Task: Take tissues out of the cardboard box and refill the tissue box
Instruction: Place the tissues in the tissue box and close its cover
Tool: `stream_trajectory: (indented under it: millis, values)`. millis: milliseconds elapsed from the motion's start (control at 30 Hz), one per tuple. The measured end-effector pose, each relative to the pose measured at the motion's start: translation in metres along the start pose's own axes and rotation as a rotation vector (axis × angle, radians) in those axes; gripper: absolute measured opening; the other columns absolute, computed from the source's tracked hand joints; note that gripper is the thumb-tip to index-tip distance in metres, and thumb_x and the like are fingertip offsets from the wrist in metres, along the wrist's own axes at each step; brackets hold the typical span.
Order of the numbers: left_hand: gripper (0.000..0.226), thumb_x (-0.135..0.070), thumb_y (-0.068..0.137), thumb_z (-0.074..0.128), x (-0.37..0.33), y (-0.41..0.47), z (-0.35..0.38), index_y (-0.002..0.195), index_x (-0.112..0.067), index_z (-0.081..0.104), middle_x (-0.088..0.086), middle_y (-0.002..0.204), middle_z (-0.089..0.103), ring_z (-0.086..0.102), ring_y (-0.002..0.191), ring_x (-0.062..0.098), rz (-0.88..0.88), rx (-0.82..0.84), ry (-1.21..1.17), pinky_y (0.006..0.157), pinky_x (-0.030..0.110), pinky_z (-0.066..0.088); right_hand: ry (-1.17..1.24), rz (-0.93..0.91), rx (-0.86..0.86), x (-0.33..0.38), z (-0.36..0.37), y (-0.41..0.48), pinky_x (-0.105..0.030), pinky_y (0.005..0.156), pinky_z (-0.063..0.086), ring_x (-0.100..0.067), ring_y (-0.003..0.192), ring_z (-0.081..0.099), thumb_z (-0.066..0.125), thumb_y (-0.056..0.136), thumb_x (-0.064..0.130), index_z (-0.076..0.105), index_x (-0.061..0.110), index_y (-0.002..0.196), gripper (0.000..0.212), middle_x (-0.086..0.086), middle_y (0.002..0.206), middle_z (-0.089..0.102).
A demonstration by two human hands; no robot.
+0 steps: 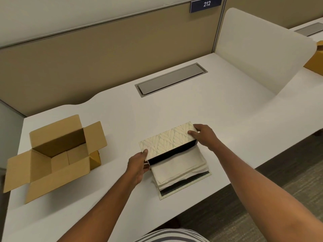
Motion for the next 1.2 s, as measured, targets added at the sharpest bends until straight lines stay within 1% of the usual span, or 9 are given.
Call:
stream_trajectory:
  millis: [67,167,333,500,700,833,933,1133,1200]
  values:
    - [0.011,-0.022,0.094,0.057,-0.001,-0.002,-0.001,0.087,-0.013,0.060,0.005,0.085,0.064,0.062,0.076,0.022,0.025,0.008,-0.020,0.069,0.033,0.053,0.041,0.004,-0.005,0.000,-0.002,-0.002,-0.033,0.074,0.042,-0.032,0.091,0.061,0.064,0.087,0.023,0.068,0.004,0.097,0.022,-0.014,0.096,0.070]
    - [0.013,-0.017,0.094,0.057,-0.002,-0.006,0.000,0.087,-0.010,0.066,0.006,0.088,0.068,0.063,0.076,0.021,0.082,0.016,-0.030,0.065,0.030,0.053,0.091,0.018,-0.006,-0.003,-0.004,-0.006,-0.031,0.069,0.041,-0.028,0.084,0.060,0.067,0.085,0.023,0.069,0.005,0.097,0.022,-0.012,0.093,0.070]
    - [0.021,-0.022,0.093,0.058,0.007,-0.013,-0.001,0.111,-0.013,0.066,0.004,0.108,0.067,0.059,0.090,0.025,0.135,0.022,0.010,0.086,0.040,0.049,0.080,0.002,0.010,-0.006,-0.006,-0.014,-0.034,0.081,0.044,-0.025,0.098,0.063,0.070,0.083,0.022,0.068,0.008,0.101,0.023,-0.009,0.101,0.070]
    - [0.043,-0.021,0.092,0.059,0.013,-0.017,-0.001,0.134,-0.024,0.050,-0.006,0.113,0.065,0.061,0.104,0.020,0.171,0.023,0.034,0.088,0.034,0.045,0.088,0.027,0.017,-0.013,-0.009,-0.022,-0.033,0.085,0.046,-0.024,0.102,0.061,0.074,0.080,0.021,0.058,0.015,0.116,0.040,-0.003,0.110,0.064]
    - [0.057,-0.015,0.090,0.062,0.019,-0.018,0.000,0.140,-0.031,0.040,-0.004,0.112,0.066,0.062,0.104,0.016,0.206,0.071,0.059,0.099,0.040,0.048,-0.012,-0.035,0.032,-0.012,-0.011,-0.032,-0.035,0.091,0.046,-0.020,0.101,0.057,0.073,0.081,0.021,0.038,0.032,0.140,0.069,-0.003,0.109,0.063]
    - [0.082,-0.011,0.087,0.065,0.020,-0.021,-0.002,0.146,-0.042,0.016,-0.004,0.109,0.060,0.061,0.104,0.019,0.240,0.083,0.103,0.100,0.045,0.048,-0.046,-0.076,0.045,-0.012,-0.008,-0.039,-0.027,0.088,0.042,-0.018,0.106,0.057,0.069,0.084,0.017,0.041,0.034,0.140,0.065,-0.003,0.125,0.060]
    - [0.077,-0.010,0.090,0.062,0.020,-0.025,0.003,0.143,-0.046,0.021,-0.009,0.110,0.060,0.061,0.105,0.014,0.305,0.128,0.178,0.099,0.043,0.050,-0.086,-0.087,0.047,-0.016,-0.007,-0.043,-0.027,0.086,0.043,-0.020,0.106,0.057,0.068,0.085,0.017,0.045,0.034,0.137,0.060,-0.005,0.126,0.061]
    - [0.063,-0.008,0.087,0.065,0.032,-0.035,0.007,0.113,-0.057,0.037,-0.025,0.103,0.053,0.057,0.093,-0.006,0.388,0.116,0.271,0.059,0.009,0.053,-0.145,-0.121,0.015,-0.024,-0.009,-0.061,-0.030,0.082,0.049,-0.023,0.099,0.062,0.071,0.080,0.012,0.053,0.031,0.129,0.055,-0.006,0.115,0.066]
    - [0.067,-0.005,0.084,0.068,0.041,-0.039,0.008,0.104,-0.061,0.038,-0.027,0.103,0.051,0.058,0.088,-0.010,0.403,0.114,0.298,0.058,0.007,0.051,-0.135,-0.119,0.007,-0.030,-0.008,-0.070,-0.029,0.083,0.051,-0.022,0.099,0.064,0.072,0.079,0.008,0.054,0.030,0.128,0.056,-0.004,0.115,0.066]
Point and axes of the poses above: each hand's wrist, its own y-axis towards the middle knuckle, its own z-axis out of the palm, x = y × z, the point moved 10 cm from there along y, towards the middle knuckle
